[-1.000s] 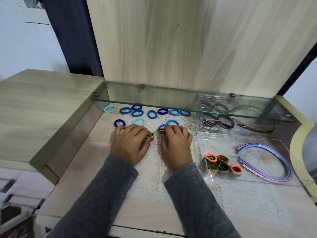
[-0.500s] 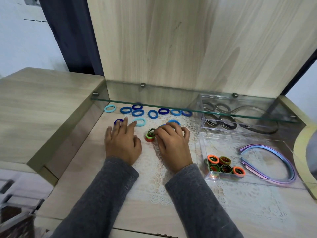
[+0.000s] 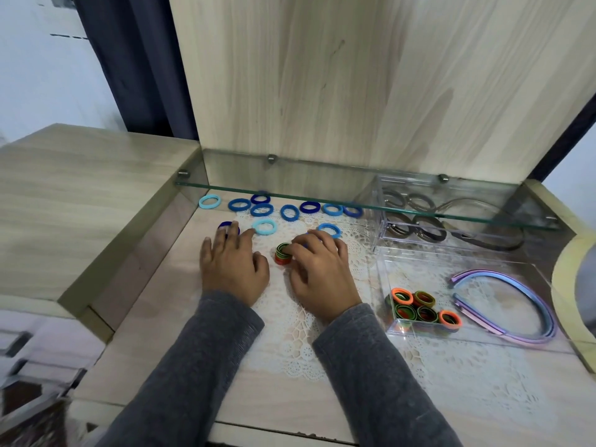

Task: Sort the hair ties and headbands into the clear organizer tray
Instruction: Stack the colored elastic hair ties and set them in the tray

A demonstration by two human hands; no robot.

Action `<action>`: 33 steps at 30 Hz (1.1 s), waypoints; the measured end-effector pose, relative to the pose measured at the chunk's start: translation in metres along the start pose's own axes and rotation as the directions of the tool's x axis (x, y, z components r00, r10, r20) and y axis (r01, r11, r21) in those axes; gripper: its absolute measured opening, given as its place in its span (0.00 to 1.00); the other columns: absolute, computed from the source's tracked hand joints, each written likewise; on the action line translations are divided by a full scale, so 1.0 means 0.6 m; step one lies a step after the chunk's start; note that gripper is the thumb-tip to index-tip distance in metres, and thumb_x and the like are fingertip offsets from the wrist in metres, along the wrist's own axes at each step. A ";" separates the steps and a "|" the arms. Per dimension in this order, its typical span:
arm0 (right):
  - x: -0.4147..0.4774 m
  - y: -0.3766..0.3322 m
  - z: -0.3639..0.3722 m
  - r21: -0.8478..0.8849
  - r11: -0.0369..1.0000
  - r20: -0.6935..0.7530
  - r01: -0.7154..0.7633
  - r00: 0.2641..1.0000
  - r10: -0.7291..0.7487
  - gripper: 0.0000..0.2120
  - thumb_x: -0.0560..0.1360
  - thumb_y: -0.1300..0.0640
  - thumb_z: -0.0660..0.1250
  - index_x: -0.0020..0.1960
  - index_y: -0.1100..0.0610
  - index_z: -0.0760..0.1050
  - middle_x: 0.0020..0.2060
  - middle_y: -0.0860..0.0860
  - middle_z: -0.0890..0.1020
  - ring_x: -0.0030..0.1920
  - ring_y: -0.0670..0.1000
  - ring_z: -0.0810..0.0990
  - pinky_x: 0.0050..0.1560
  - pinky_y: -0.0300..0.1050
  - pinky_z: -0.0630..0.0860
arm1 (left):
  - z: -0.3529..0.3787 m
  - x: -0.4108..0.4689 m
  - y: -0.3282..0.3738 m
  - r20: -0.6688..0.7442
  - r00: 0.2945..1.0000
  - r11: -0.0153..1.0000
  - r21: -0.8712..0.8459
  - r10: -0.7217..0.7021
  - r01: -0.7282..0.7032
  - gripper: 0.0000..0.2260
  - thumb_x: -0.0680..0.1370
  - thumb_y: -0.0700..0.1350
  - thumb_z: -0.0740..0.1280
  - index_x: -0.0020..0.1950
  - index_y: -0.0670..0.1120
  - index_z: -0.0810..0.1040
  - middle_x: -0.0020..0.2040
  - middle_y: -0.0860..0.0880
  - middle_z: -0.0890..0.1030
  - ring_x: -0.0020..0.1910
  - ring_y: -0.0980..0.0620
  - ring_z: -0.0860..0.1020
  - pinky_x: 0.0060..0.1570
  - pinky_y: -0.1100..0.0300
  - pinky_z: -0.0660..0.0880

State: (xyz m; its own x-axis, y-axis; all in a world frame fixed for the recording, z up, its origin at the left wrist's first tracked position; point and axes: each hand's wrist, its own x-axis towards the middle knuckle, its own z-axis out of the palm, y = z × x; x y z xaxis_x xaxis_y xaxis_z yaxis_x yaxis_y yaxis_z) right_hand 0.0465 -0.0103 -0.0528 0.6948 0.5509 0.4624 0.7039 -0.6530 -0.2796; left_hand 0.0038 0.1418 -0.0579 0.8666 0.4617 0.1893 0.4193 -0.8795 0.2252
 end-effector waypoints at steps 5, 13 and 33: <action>0.002 0.000 0.001 -0.035 0.999 0.039 -0.017 0.999 0.018 0.13 0.70 0.54 0.62 0.53 0.52 0.78 0.54 0.49 0.77 0.62 0.53 0.69 0.63 0.53 0.60 | -0.002 0.002 0.002 0.022 1.000 1.000 -0.029 0.008 -0.007 0.25 0.80 0.50 0.55 0.77 0.51 0.57 0.79 0.47 0.54 0.78 0.47 0.51 0.76 0.47 0.46; 0.000 -0.002 -0.022 -0.108 0.994 0.136 -0.009 0.990 0.024 0.14 0.71 0.52 0.64 0.55 0.51 0.78 0.59 0.48 0.74 0.65 0.54 0.63 0.66 0.54 0.57 | -0.011 -0.012 0.005 -0.149 0.980 0.990 -0.019 0.133 -0.138 0.22 0.77 0.45 0.61 0.71 0.51 0.68 0.73 0.50 0.68 0.72 0.51 0.64 0.72 0.50 0.55; 0.012 -0.018 -0.106 -0.258 0.960 0.451 0.109 0.892 0.020 0.13 0.76 0.47 0.65 0.56 0.51 0.80 0.63 0.52 0.71 0.66 0.56 0.62 0.66 0.54 0.56 | -0.019 -0.062 0.030 -0.099 0.883 0.869 -0.153 0.460 -0.470 0.18 0.72 0.38 0.60 0.57 0.52 0.80 0.52 0.53 0.84 0.54 0.53 0.80 0.68 0.51 0.57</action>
State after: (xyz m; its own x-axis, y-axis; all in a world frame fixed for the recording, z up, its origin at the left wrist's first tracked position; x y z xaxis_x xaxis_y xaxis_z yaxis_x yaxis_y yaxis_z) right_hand 0.0344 -0.0321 0.0070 0.7004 0.7132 0.0278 0.7135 -0.7007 -0.0007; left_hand -0.0240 0.1097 -0.0500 0.9309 0.0148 0.3649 -0.0840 -0.9637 0.2533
